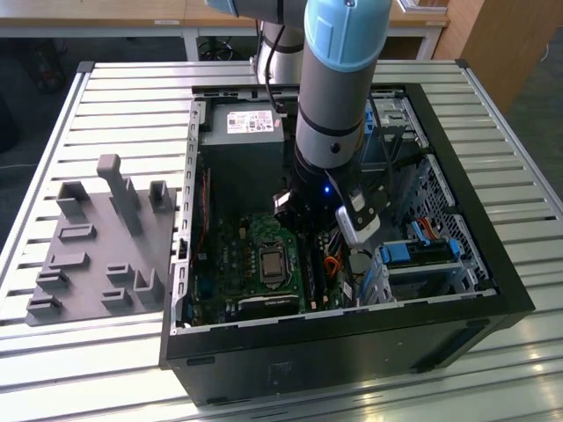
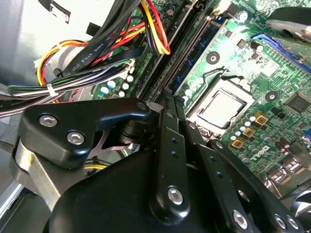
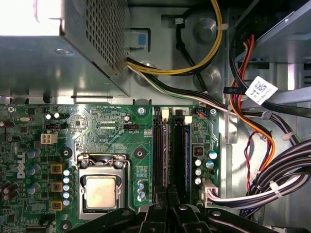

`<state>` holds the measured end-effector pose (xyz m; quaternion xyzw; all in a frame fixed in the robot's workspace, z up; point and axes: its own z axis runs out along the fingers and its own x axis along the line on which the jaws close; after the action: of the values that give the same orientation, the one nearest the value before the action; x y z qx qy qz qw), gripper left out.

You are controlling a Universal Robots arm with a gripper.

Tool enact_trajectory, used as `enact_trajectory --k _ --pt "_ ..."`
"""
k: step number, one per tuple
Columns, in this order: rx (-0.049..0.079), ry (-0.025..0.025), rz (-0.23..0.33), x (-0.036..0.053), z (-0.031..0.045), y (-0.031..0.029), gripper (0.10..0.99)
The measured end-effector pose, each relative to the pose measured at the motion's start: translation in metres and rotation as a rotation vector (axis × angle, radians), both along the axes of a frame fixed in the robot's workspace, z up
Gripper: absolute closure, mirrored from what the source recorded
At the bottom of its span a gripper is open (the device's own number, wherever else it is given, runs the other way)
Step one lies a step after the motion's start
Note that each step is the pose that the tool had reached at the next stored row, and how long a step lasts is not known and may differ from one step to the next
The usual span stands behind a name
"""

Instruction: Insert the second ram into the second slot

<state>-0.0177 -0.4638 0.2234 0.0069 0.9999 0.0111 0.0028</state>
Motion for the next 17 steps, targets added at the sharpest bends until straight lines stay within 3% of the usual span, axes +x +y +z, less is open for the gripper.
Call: enact_trajectory --k 17 --pt "0.000 0.0001 0.000 0.0000 -0.0056 -0.0001 0.965"
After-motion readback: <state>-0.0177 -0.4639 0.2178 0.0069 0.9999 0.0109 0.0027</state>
